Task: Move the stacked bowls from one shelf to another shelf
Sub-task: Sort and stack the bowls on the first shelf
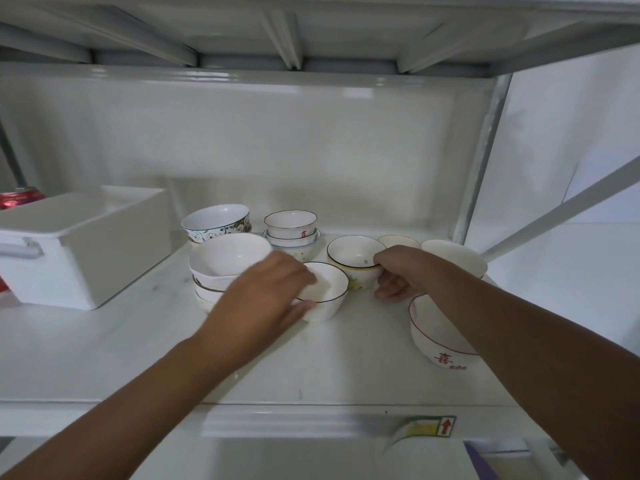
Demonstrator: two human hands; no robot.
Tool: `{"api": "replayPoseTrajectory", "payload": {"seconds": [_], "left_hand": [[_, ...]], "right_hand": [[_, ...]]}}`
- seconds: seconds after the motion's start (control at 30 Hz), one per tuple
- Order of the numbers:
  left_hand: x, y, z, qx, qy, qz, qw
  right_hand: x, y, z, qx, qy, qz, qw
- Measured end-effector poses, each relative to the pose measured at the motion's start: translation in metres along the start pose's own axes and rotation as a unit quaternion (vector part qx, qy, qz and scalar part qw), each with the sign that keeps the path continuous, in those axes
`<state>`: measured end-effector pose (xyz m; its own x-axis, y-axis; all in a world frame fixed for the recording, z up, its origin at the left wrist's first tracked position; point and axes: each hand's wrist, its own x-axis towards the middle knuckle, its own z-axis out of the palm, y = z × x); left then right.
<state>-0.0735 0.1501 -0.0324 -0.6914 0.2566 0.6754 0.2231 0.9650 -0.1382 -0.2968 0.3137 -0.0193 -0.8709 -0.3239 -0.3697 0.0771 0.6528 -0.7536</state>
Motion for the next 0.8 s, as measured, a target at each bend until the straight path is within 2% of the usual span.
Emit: {"api": "replayPoseTrajectory", "payload": {"seconds": [0.07,0.17,0.23,0.47,0.7,0.8], "left_hand": [[0.017,0.01,0.018,0.056,-0.103,0.027,0.993],[0.034,0.012,0.039,0.114,-0.26,-0.045,0.958],[0.038,0.011,0.047,0.123,-0.3,-0.078,0.943],[0.041,0.006,0.044,0.055,-0.281,-0.143,0.948],[0.065,0.008,0.025,0.041,-0.173,-0.123,0.976],[0.094,0.007,0.031,0.019,-0.161,-0.118,0.98]], "right_hand": [[-0.003,0.001,-0.004,-0.002,-0.004,0.0,1.0],[-0.008,0.003,-0.014,-0.019,-0.012,-0.007,1.0],[-0.011,0.003,-0.021,-0.019,-0.015,-0.016,1.0],[-0.028,0.012,-0.047,-0.01,-0.008,-0.047,0.999],[-0.03,0.022,-0.055,0.019,0.018,-0.079,0.997],[-0.033,0.027,-0.059,0.023,0.034,-0.099,0.994]]}}
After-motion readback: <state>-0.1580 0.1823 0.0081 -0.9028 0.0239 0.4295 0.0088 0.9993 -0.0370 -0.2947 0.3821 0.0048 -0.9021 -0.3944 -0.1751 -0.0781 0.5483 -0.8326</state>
